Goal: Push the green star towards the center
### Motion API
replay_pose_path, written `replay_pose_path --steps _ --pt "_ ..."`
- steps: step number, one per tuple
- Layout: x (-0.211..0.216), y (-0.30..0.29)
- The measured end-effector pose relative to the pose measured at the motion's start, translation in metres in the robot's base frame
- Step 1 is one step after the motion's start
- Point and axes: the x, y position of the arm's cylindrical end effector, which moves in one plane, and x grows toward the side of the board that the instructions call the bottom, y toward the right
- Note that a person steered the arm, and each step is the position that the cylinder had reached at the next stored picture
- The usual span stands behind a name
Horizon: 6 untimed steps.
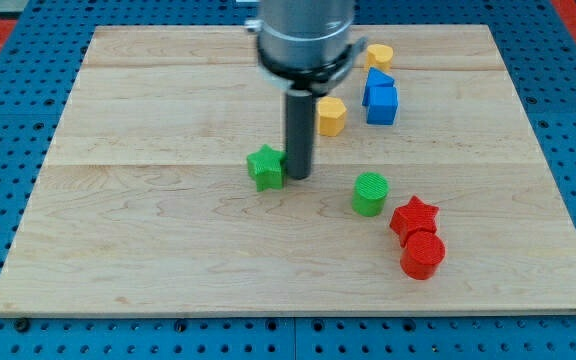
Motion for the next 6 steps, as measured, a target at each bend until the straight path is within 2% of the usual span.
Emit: replay_pose_path --steps 1,2,3,5,6 --pt "0.007 -0.076" --pt "-0.016 -0.142" --pt "-0.061 -0.178" --pt "-0.05 -0.052" --pt "-0.091 -0.074"
